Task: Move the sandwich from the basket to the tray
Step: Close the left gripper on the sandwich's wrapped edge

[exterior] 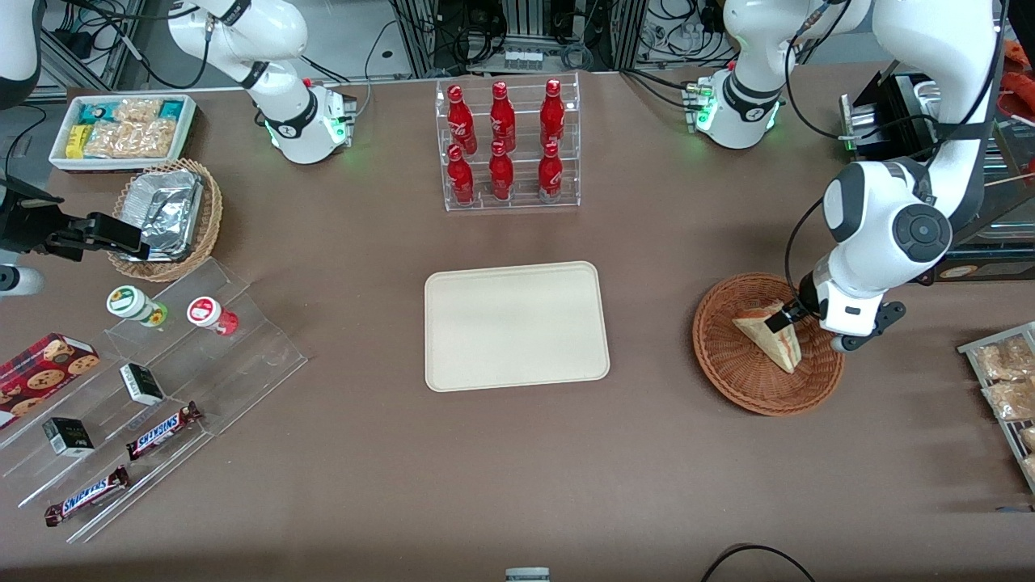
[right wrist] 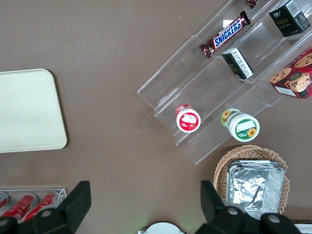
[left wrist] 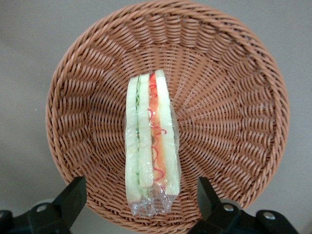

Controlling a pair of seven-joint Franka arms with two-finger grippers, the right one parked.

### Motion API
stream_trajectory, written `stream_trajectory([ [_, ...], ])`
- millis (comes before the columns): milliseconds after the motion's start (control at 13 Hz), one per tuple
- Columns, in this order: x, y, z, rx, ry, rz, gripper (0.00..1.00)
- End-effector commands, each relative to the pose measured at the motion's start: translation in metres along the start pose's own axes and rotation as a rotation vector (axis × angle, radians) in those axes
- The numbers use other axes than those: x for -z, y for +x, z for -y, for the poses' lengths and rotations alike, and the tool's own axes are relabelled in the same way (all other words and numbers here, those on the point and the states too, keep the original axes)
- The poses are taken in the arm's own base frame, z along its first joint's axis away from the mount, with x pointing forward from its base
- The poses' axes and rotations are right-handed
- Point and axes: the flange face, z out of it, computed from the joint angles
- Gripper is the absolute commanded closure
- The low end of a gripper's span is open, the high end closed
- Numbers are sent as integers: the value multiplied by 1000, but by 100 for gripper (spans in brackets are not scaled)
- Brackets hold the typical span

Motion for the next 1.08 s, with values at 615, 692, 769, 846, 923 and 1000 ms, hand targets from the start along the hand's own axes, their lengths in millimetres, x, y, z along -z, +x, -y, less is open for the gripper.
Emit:
stream_trajectory([
  [615,-46,1,-4,103,-10,40,100],
  [692,-45,1,-4,101,-5,47,100],
  [769,-39,3,-7,96,-2,52,100],
  [846,-32,6,-9,88,4,61,100],
  [923,-27,8,-12,77,9,65,100],
  [1000,-18,11,-17,63,13,62,100],
])
